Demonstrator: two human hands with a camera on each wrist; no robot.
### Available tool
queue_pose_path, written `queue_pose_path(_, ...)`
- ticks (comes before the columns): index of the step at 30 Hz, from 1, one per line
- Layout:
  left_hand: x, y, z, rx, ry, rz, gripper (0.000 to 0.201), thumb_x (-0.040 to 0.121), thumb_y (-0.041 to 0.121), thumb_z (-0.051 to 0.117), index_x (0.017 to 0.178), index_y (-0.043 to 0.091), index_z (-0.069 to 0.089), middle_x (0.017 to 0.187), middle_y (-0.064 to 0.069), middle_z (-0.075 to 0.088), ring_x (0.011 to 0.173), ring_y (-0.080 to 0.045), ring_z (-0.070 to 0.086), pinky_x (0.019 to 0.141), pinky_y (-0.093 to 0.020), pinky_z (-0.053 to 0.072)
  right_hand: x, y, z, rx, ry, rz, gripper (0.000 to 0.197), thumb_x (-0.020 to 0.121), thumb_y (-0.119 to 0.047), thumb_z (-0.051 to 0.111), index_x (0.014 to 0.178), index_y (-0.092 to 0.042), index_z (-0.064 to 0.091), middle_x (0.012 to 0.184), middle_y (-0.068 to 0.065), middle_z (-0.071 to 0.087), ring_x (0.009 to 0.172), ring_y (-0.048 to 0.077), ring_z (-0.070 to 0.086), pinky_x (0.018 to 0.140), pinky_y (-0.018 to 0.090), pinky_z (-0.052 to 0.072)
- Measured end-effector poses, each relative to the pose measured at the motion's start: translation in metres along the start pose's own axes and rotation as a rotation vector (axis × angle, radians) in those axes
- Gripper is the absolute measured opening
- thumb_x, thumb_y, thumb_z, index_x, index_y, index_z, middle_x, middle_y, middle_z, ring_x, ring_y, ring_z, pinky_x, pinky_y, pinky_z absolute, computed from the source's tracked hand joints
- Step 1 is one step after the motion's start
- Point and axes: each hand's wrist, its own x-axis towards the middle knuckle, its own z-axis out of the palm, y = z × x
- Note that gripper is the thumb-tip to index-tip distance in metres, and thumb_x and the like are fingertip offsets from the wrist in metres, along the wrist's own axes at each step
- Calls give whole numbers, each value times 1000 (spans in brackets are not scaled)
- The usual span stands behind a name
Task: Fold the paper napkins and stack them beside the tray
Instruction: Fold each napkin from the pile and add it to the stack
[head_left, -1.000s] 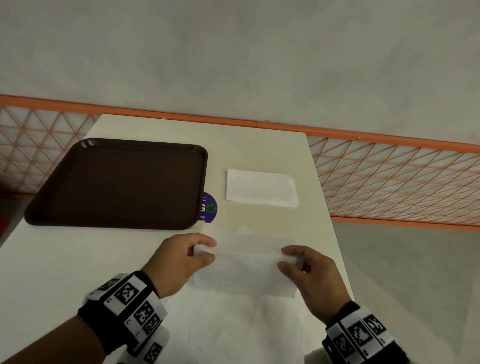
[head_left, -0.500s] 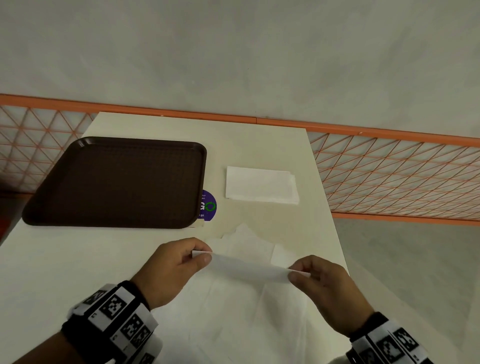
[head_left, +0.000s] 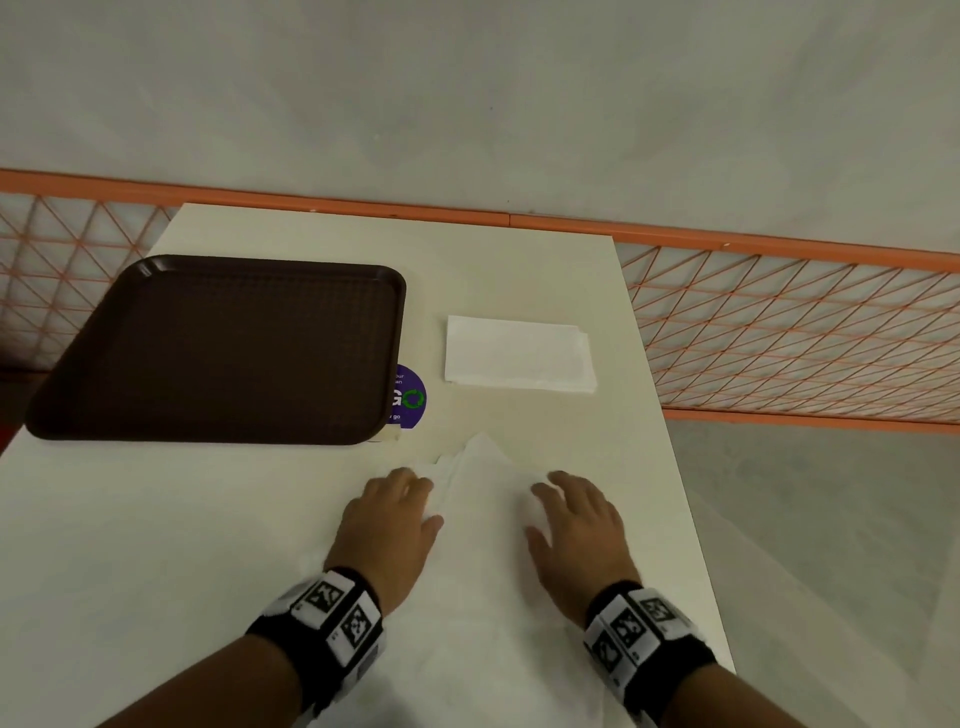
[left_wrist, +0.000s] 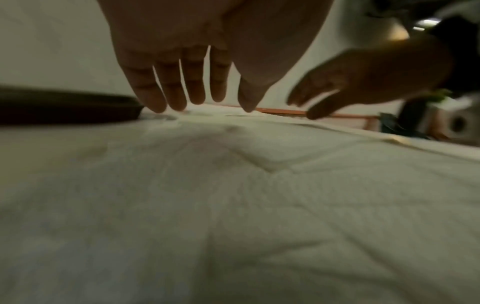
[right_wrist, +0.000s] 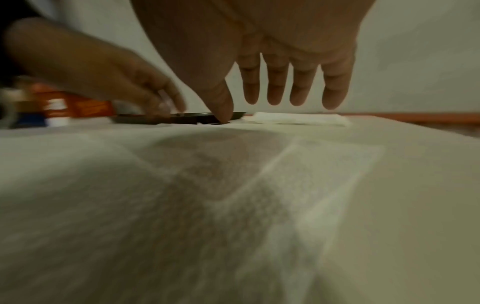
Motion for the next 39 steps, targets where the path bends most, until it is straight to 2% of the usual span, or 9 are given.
queue_pose_path(4,-15,9,20,147,0,410,45,90,33,35,110,15,71,119,-4,67,109,-24,65,85,-39,56,-14,-18,23,-144,-31,-267,48,89,-39,38,120,-18,68,129,1,64,119,22,61,93,44,49)
queue_pose_path(10,-25,1,34,232,-255,311,73,102,41,1,125,8,62,134,-10,58,121,-26,58,91,-45,51,-25,-8,36,-220,-185,-252,60,101,-46,15,135,-15,53,141,4,53,129,23,52,112,49,31)
queue_pose_path(13,-28,-8,33,276,-281,232,73,99,50,9,123,7,62,132,-10,59,118,-25,60,88,-47,52,-31,12,39,-246,-231,-189,64,99,-54,21,138,-11,49,144,6,50,132,24,49,106,48,16)
queue_pose_path(17,-26,-5,23,279,-266,93,71,88,56,26,108,5,72,108,-11,70,97,-28,69,77,-47,57,-31,29,33,-197,-126,-109,61,102,-41,16,120,-11,66,128,5,64,115,26,63,102,51,37)
queue_pose_path(20,-12,9,1,253,-254,78,52,87,57,36,105,17,65,100,2,60,93,-20,58,81,-36,49,-17,24,17,-107,-48,-115,40,91,-36,36,108,-18,67,111,-2,63,98,25,66,83,45,53)
queue_pose_path(24,17,11,-15,166,-352,-42,55,82,62,56,122,25,48,122,4,46,116,-20,42,97,-36,37,12,20,-12,-60,-291,-85,39,93,-46,47,127,-25,49,127,-5,50,116,21,46,97,37,40)
queue_pose_path(33,36,32,-32,223,-567,-71,47,84,46,66,121,20,53,127,0,50,119,-22,47,101,-36,36,40,17,-28,45,-576,-8,33,85,-36,68,112,-19,62,109,0,60,94,18,53,76,23,37)
queue_pose_path(36,31,28,-42,64,-588,-93,25,84,36,68,101,22,57,109,3,57,100,-17,57,86,-28,44,29,19,-34,193,-536,-18,11,83,-29,69,89,-24,62,89,-8,56,80,11,51,67,21,40)
queue_pose_path(39,22,12,-50,-226,-567,-104,16,77,31,75,77,23,61,81,9,63,74,-10,59,71,-23,48,14,29,-42,426,-488,-7,17,82,-26,70,72,-28,56,75,-12,57,66,2,50,60,14,40)
